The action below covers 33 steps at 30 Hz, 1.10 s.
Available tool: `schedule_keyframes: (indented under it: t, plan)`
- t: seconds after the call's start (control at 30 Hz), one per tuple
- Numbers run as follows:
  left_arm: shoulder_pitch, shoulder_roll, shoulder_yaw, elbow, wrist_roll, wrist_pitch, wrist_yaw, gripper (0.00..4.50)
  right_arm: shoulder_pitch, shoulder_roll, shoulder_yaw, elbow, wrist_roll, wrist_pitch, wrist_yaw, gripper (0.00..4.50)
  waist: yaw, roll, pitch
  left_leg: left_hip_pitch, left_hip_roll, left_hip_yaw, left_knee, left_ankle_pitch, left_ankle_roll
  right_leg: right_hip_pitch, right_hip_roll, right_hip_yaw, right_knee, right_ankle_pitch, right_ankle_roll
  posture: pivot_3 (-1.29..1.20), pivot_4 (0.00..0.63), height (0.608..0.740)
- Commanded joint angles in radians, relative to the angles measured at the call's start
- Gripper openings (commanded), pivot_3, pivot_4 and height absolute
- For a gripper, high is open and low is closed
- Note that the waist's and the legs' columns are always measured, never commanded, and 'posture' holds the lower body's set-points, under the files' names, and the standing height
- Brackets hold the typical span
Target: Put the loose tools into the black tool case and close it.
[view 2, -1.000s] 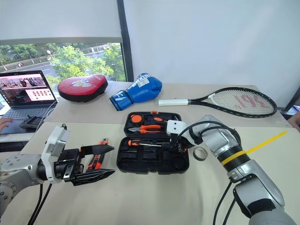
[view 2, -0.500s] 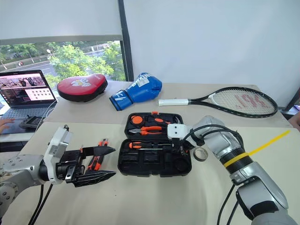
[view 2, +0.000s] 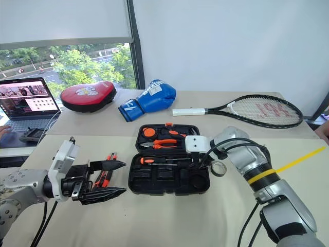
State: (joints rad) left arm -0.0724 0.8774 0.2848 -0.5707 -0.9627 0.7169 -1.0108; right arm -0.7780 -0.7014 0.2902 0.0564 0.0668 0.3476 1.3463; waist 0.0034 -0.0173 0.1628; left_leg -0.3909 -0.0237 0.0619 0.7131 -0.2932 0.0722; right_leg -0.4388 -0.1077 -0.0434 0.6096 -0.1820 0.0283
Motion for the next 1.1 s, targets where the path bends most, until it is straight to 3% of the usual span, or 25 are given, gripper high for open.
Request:
schedule_keyframes:
  t: [0.03,0.1,0.23,0.33,0.47,0.63,0.73,0.83,0.9,1.0,1.1]
  plan:
    - [0.0,0.0,0.014,0.004,0.01,-0.033,-0.016,4.5,0.088,-0.008,-0.143,-0.153,0.117,0.122,-0.073,1.96,0.001,0.0,0.0,0.0,0.0,0.0,0.0,0.0,0.0,0.0,0.0,0.0,0.0,0.0,0.0,0.0,0.15,0.74]
    - [0.001,-0.002,0.014,0.007,0.014,-0.037,-0.019,4.5,0.136,0.024,-0.201,-0.207,0.14,0.205,-0.172,1.45,0.005,0.0,0.0,0.0,0.0,0.0,0.0,0.0,0.0,0.0,-0.001,0.0,0.0,0.0,0.0,0.0,0.15,0.74]
    - [0.006,-0.009,0.014,0.015,0.02,-0.046,-0.018,4.5,0.236,0.119,-0.271,-0.29,0.101,0.289,-0.429,0.02,0.006,0.0,0.0,0.001,0.0,0.0,0.0,0.0,0.0,-0.001,-0.003,0.001,0.002,0.001,-0.001,0.0,0.15,0.74]
    - [0.013,-0.017,0.015,0.016,0.022,-0.047,-0.01,4.5,0.321,0.236,-0.278,-0.355,0.048,0.326,-0.647,0.02,0.005,0.0,0.0,0.001,0.0,0.0,-0.001,0.0,-0.001,-0.001,-0.003,0.001,0.002,0.001,-0.002,0.0,0.15,0.74]
    - [0.011,-0.02,0.011,0.014,0.025,-0.042,-0.002,4.5,0.393,0.306,-0.156,-0.369,-0.038,0.351,-0.768,0.02,0.002,0.0,0.0,0.001,0.0,0.001,-0.002,0.001,-0.002,-0.002,-0.001,0.002,0.003,0.001,-0.002,0.0,0.15,0.74]
    - [-0.013,-0.015,0.0,0.015,0.024,-0.029,0.011,4.5,0.421,0.194,0.123,-0.242,-0.202,0.301,-0.688,0.02,-0.007,-0.001,-0.001,0.005,-0.001,0.001,-0.002,0.001,-0.002,0.002,0.001,0.001,0.002,0.0,-0.002,0.0,0.15,0.74]
    - [-0.018,-0.01,0.004,0.02,0.026,-0.024,0.02,4.5,0.417,0.125,0.18,-0.217,-0.241,0.25,-0.636,0.02,-0.005,-0.004,-0.003,0.011,0.0,0.0,-0.003,0.001,-0.002,0.008,0.002,0.0,0.001,-0.001,-0.003,0.0,0.15,0.74]
    - [-0.007,-0.028,0.03,0.026,0.017,-0.007,0.084,4.5,0.412,0.104,0.125,-0.232,-0.222,0.178,-0.627,0.02,0.006,-0.006,-0.004,0.023,0.001,-0.001,-0.003,-0.004,0.0,0.017,0.001,-0.002,0.0,-0.006,-0.003,0.0,0.15,0.74]
    - [0.002,-0.054,0.063,0.039,0.009,0.019,0.182,4.5,0.436,0.143,-0.003,-0.309,-0.097,0.134,-0.614,0.02,0.01,-0.007,-0.005,0.023,0.001,-0.001,-0.003,-0.004,0.001,0.017,0.001,-0.001,0.0,-0.009,-0.008,0.0,0.15,0.74]
    - [0.009,-0.09,0.105,0.049,0.026,0.039,0.318,4.5,0.455,0.227,-0.203,-0.411,0.188,0.07,-0.524,0.02,0.009,-0.007,-0.003,0.019,0.001,-0.002,-0.003,-0.005,-0.001,0.017,0.0,0.0,0.001,-0.007,-0.002,0.0,0.15,0.74]
    - [0.014,-0.124,0.164,0.057,0.036,0.082,0.48,4.5,0.444,0.185,-0.314,-0.509,0.372,0.164,-0.441,0.82,0.0,-0.001,0.002,0.013,0.003,-0.001,-0.003,-0.006,-0.002,0.01,0.001,0.002,0.002,-0.006,-0.003,0.0,0.15,0.74]
